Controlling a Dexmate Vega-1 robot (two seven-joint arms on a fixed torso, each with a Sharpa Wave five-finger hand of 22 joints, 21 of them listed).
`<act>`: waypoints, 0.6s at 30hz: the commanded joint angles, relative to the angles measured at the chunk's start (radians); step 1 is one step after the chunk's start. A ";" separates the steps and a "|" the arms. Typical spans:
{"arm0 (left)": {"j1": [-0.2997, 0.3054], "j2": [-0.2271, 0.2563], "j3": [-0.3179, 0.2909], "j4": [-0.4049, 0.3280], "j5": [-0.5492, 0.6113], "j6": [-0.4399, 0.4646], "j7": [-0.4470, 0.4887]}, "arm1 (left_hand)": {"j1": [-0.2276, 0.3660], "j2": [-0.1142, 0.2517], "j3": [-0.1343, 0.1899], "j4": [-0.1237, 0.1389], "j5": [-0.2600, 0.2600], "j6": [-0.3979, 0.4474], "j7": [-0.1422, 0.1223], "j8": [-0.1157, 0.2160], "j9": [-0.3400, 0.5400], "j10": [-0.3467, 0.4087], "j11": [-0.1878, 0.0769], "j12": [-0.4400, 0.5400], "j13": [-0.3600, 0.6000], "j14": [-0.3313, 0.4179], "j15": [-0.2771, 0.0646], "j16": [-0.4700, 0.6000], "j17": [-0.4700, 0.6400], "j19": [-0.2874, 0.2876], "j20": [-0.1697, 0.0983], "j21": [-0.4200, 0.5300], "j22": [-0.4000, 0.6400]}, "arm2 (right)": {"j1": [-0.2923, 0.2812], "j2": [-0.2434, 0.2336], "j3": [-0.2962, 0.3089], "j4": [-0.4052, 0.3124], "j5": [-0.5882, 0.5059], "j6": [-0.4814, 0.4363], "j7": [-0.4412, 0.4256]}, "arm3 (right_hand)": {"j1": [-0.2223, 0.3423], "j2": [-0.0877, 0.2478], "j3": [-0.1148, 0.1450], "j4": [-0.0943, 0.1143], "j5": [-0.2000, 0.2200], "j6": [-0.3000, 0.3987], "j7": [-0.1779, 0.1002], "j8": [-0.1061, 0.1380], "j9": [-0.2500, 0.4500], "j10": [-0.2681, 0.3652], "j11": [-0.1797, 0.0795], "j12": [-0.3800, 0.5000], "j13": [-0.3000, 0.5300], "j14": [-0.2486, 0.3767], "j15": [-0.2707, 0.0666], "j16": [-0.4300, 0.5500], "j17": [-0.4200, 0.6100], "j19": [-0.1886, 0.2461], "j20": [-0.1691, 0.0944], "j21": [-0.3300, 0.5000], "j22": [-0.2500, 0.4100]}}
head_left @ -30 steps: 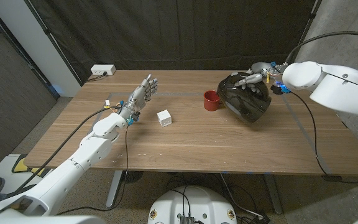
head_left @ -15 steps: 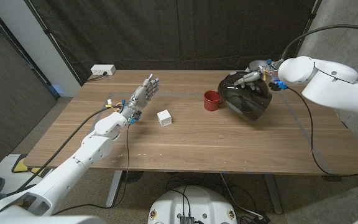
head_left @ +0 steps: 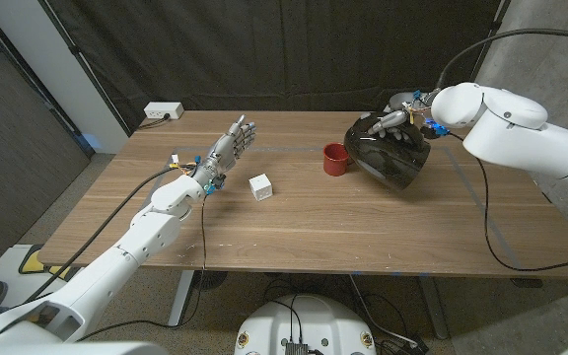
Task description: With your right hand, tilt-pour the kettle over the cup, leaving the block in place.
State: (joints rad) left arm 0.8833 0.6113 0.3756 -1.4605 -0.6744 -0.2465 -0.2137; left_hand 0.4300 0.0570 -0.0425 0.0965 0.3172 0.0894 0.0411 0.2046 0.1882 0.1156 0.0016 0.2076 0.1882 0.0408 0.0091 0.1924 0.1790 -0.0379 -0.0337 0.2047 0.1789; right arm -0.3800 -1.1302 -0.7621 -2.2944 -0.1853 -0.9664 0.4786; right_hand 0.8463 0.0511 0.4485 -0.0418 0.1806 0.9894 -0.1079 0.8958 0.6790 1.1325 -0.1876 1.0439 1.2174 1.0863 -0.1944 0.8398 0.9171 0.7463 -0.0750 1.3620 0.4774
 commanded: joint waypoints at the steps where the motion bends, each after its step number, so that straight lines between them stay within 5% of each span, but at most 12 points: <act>1: -0.025 -0.001 0.011 0.015 0.002 0.003 -0.033 | 0.006 0.001 -0.006 0.003 -0.003 0.009 0.005 -0.002 0.002 0.000 -0.006 -0.002 0.004 0.001 -0.004 -0.003 0.005 -0.009 -0.009 -0.004 0.002 | 0.120 0.035 -0.143 -0.008 -0.180 -0.103 0.140 | -0.110 0.125 0.004 -0.003 -0.004 0.020 -0.017 0.007 0.006 0.006 -0.002 0.007 0.000 0.014 -0.027 0.002 -0.002 0.011 -0.142 0.009 0.000; 8: -0.032 -0.008 0.015 0.024 -0.001 0.005 -0.042 | 0.006 0.002 -0.007 0.004 -0.004 0.009 0.004 -0.002 0.002 0.000 -0.004 -0.002 0.004 0.000 -0.003 -0.003 0.005 -0.010 -0.008 -0.004 0.002 | 0.194 0.068 -0.218 0.004 -0.280 -0.135 0.229 | -0.112 0.126 0.009 -0.007 -0.003 0.022 -0.016 0.008 0.004 0.004 -0.002 0.013 0.003 0.020 -0.028 0.005 -0.002 0.015 -0.142 0.017 -0.010; 18: -0.031 -0.015 0.013 0.032 -0.002 -0.006 -0.043 | 0.008 0.003 -0.010 0.004 -0.004 0.008 0.004 -0.003 0.002 0.000 -0.007 -0.002 0.004 0.001 -0.004 -0.003 0.005 -0.011 -0.007 -0.004 0.002 | 0.220 0.099 -0.235 0.009 -0.334 -0.143 0.282 | -0.118 0.126 0.016 -0.008 -0.004 0.019 -0.014 0.009 0.006 0.003 0.000 0.015 -0.001 0.015 -0.027 0.002 -0.003 0.014 -0.142 0.025 -0.022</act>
State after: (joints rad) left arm 0.8564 0.6038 0.3879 -1.4383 -0.6738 -0.2466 -0.2495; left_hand 0.4301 0.0570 -0.0467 0.1008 0.3172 0.0930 0.0447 0.2046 0.1882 0.1156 0.0016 0.2076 0.1882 0.0408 0.0091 0.1924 0.1790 -0.0380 -0.0337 0.2047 0.1789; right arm -0.2118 -1.0663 -0.9489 -2.2918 -0.4329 -1.0839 0.6827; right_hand 0.8454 0.0524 0.4567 -0.0500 0.1777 0.9894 -0.1080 0.8958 0.6789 1.1326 -0.1875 1.0518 1.2153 1.0957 -0.2002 0.8397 0.9149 0.7534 -0.0823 1.3810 0.4554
